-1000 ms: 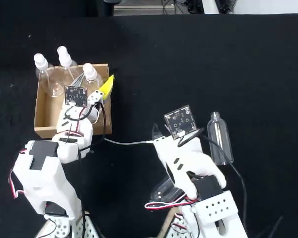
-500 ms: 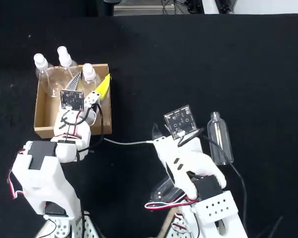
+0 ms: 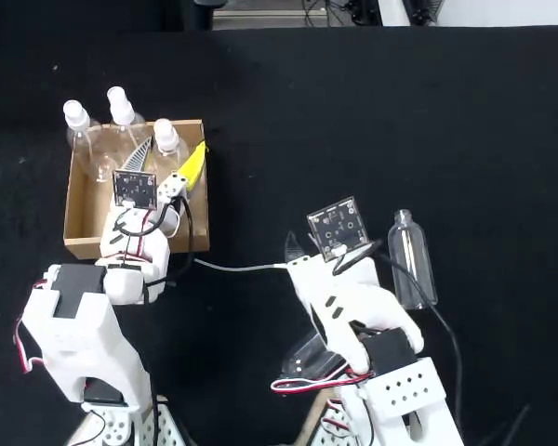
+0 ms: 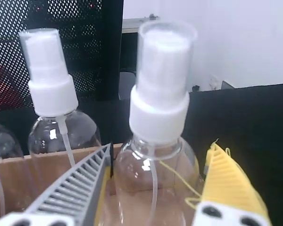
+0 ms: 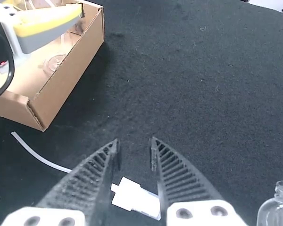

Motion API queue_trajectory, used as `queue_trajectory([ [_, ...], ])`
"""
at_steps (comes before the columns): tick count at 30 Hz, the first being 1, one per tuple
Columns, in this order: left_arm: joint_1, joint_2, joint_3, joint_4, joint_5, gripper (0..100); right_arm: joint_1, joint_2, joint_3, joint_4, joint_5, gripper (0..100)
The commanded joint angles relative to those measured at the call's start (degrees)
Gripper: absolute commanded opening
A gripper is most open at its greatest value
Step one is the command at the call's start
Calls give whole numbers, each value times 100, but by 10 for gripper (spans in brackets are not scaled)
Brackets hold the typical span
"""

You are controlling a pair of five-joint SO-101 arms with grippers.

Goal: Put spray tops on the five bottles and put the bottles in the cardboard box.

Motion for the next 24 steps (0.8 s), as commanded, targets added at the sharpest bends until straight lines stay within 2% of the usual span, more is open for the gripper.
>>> queue_trajectory([
  [1, -84, -123, 154, -141, 53, 301, -26, -127, -48, -167, 62, 89],
  [7, -92, -905, 673, -281, 35, 298, -26, -127, -48, -167, 62, 89],
  [12, -207, -1618, 927, 492, 62, 298, -35, -127, -40, -167, 62, 89],
  [18, -180, -2585, 1429, 1029, 62, 296, -44, -127, -40, -167, 62, 89],
  [24, -163, -3367, 1745, 1996, 62, 296, -53, -127, -40, -167, 62, 89],
])
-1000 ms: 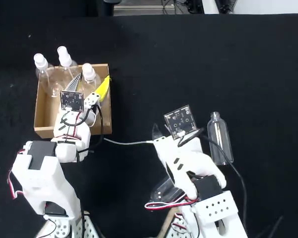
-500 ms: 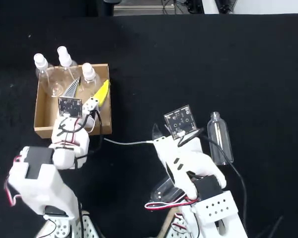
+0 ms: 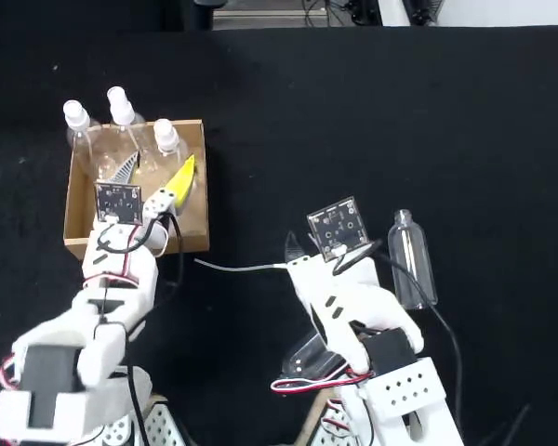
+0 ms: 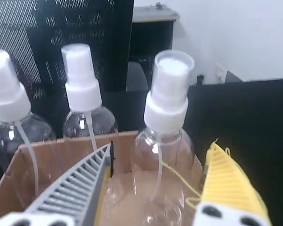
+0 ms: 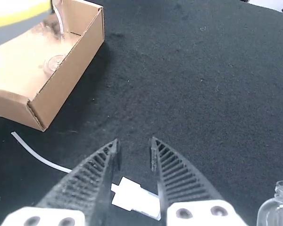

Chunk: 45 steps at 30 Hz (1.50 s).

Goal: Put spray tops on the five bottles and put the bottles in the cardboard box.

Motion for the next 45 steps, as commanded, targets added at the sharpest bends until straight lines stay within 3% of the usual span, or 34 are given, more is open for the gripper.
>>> queue_trajectory([
  [1, -22, -765, 207, 633, 62, 296, -53, -127, -40, -167, 62, 89],
  [7, -286, -1741, 145, 2215, 62, 282, -53, -127, -40, -167, 62, 89],
  [13, -435, -2699, -532, 4510, 62, 30, -53, -127, -40, -167, 62, 89],
  [17, -462, -3103, -505, 4791, 62, 77, -53, -127, -40, -167, 62, 89],
  [24, -418, -3780, -119, 5011, 26, 73, -53, -127, -31, -167, 62, 89],
  [33, -215, -3393, -1947, 7974, 615, 73, -53, -127, -31, -167, 62, 89],
  [45, 163, -1741, -2782, 8062, 624, 73, -53, -127, -31, -167, 62, 89],
])
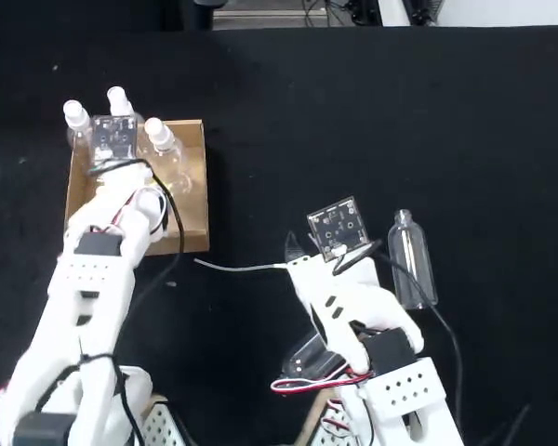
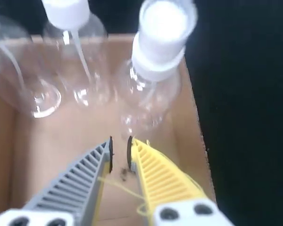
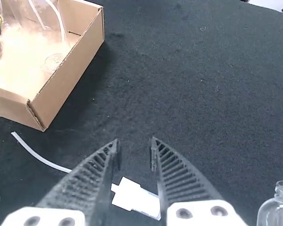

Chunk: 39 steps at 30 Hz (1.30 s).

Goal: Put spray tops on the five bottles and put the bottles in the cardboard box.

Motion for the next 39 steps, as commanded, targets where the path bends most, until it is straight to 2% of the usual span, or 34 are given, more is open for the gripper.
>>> queue_trajectory([
  [1, 101, 475, -523, 26, 44, 73, -53, -127, -31, -167, 62, 89],
  [8, 418, 835, -602, 9, 396, 73, -53, -127, -31, -167, 62, 89],
  [19, 470, 1978, -787, -985, 413, 73, -53, -127, -31, -158, 62, 89],
  [39, 347, 3235, -2070, -993, 185, 73, -53, -127, -31, -158, 62, 89],
])
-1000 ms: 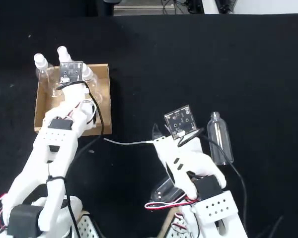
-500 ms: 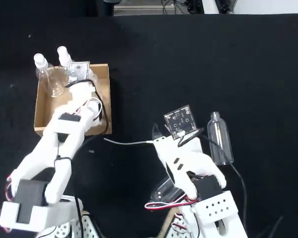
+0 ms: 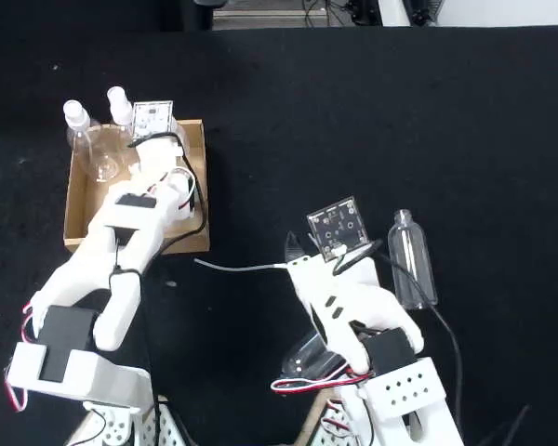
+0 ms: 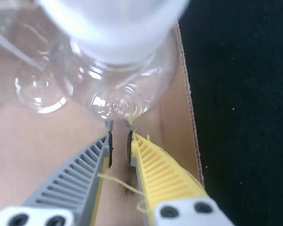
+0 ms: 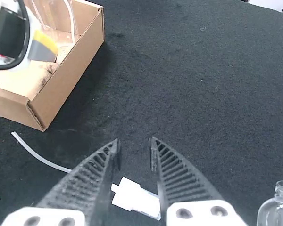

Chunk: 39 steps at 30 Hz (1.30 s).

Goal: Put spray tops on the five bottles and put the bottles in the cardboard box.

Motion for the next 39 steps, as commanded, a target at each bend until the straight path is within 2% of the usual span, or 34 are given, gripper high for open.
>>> queue_trajectory([
  [1, -92, 62, -523, -114, -123, 73, -53, -127, -31, -158, 62, 89],
  [20, -154, 273, -848, -132, -105, 73, -53, -127, -31, -149, 62, 89],
  [25, -154, 273, -778, -422, -105, 73, -53, -127, -31, -141, 62, 89],
  [37, -145, 185, -558, -378, -79, 73, -53, -127, -31, -149, 62, 89],
  [39, -154, 0, -576, -132, -70, 75, -53, -127, -31, -149, 62, 89],
])
